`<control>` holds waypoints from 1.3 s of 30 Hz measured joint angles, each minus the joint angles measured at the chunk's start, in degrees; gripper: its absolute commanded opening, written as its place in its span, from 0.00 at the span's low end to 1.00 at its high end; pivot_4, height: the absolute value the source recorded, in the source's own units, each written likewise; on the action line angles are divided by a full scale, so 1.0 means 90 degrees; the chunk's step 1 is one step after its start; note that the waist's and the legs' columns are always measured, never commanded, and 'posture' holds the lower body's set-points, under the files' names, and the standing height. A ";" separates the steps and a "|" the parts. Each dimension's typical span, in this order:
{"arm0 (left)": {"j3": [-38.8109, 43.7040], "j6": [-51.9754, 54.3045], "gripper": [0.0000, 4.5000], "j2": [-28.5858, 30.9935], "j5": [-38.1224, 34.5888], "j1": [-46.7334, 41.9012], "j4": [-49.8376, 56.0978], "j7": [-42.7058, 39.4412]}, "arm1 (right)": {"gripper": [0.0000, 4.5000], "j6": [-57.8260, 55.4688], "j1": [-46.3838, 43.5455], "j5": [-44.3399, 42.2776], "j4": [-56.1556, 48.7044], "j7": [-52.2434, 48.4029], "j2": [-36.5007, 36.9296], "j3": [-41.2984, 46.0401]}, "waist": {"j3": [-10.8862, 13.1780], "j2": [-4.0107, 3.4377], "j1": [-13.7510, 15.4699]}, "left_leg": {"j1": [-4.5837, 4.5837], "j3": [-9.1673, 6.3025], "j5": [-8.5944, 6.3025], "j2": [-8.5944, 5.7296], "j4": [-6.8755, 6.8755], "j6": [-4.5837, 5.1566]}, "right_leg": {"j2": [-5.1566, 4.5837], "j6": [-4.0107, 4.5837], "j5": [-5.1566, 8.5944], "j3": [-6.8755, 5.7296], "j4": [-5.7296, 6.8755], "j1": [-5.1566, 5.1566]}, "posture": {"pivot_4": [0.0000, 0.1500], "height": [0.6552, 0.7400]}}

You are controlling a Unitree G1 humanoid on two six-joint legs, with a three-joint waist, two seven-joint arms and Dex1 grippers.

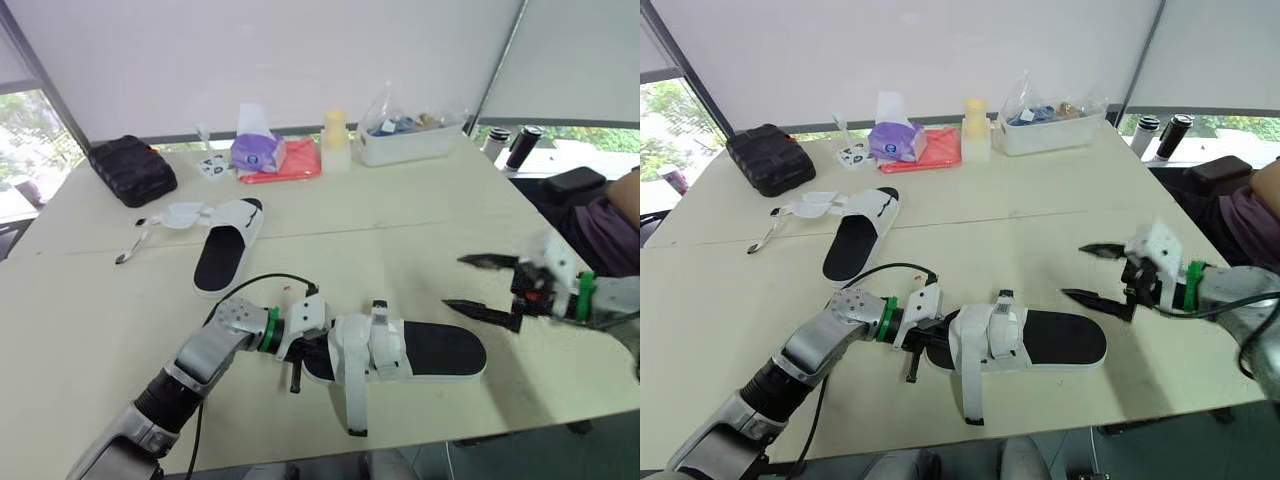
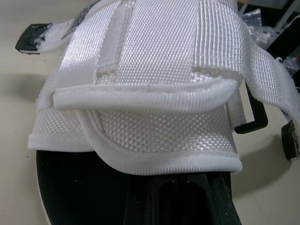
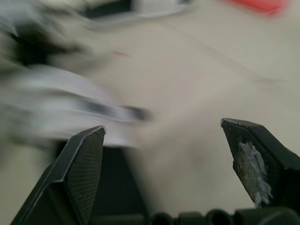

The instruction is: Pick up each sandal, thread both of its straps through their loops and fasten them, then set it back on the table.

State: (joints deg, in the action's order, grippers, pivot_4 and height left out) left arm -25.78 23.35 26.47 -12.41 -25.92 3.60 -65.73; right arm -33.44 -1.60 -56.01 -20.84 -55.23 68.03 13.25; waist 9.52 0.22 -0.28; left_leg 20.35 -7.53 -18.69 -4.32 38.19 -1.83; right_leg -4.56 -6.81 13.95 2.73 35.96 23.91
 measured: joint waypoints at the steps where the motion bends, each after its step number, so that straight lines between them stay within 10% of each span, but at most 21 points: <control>1: 0.0000 0.0004 0.00 0.0000 0.0002 0.0008 -0.0001 0.0004 | 0.95 -0.0488 0.0198 -0.0513 -0.0421 0.0034 0.0063 0.0093 | -0.0002 0.0005 0.0001 | -0.0005 0.0000 -0.0001 0.0001 0.0000 0.0001 | 0.0001 0.0000 0.0000 -0.0004 -0.0003 -0.0007 | 1.00 1.00; 11: -0.0044 0.0134 0.00 0.0007 0.0013 0.0131 0.0248 0.0060 | 0.95 -0.2278 0.1914 -0.1971 -0.1659 0.1486 -0.0755 0.0050 | -0.0006 0.0016 0.0124 | -0.0002 0.0003 -0.0006 -0.0006 0.0004 0.0010 | 0.0004 -0.0006 0.0000 -0.0012 -0.0018 -0.0013 | 1.00 1.00; 24: -0.0044 0.0292 0.00 -0.0040 -0.0005 0.0283 0.0420 0.0132 | 0.95 -0.2625 0.1393 -0.2352 -0.1589 0.3056 -0.2593 -0.1300 | -0.0010 0.0018 0.0117 | -0.0005 -0.0003 -0.0006 -0.0005 0.0004 0.0009 | 0.0006 -0.0007 0.0000 -0.0016 -0.0020 -0.0016 | 1.00 1.00; 27: -0.0044 0.0292 0.00 -0.0065 -0.0004 0.0292 0.0417 0.0148 | 0.78 -0.2625 0.1259 -0.2177 -0.1325 0.3260 -0.2885 -0.1499 | -0.0010 0.0018 0.0124 | -0.0003 -0.0003 -0.0006 -0.0008 0.0004 0.0010 | 0.0005 -0.0007 0.0000 -0.0017 -0.0023 -0.0017 | 1.00 1.00; 34: -0.0043 0.0265 0.00 -0.0100 -0.0002 0.0284 0.0359 0.0172 | 0.01 -0.2631 0.1141 -0.1892 -0.1161 0.3270 -0.3109 -0.1699 | -0.0013 0.0016 0.0125 | -0.0005 -0.0007 -0.0006 -0.0009 0.0004 0.0010 | 0.0004 -0.0007 0.0000 -0.0021 -0.0025 -0.0022 | 1.00 1.00; 39: -0.0040 0.0245 0.00 -0.0100 0.0000 0.0283 0.0337 0.0176 | 0.01 -0.2819 0.0781 -0.2832 -0.1260 0.3065 -0.2630 -0.1152 | -0.0013 0.0016 0.0114 | -0.0011 -0.0008 -0.0006 -0.0009 0.0004 0.0010 | 0.0005 -0.0008 0.0000 -0.0022 -0.0030 -0.0030 | 1.00 1.00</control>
State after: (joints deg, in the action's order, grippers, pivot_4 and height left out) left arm -26.15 25.55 25.57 -12.41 -23.37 6.64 -64.14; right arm -58.81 5.43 -81.50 -32.18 -27.65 44.36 2.88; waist 9.40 0.37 0.75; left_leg 20.26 -7.60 -18.75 -4.40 38.23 -1.74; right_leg -4.52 -6.88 13.95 2.53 35.69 23.63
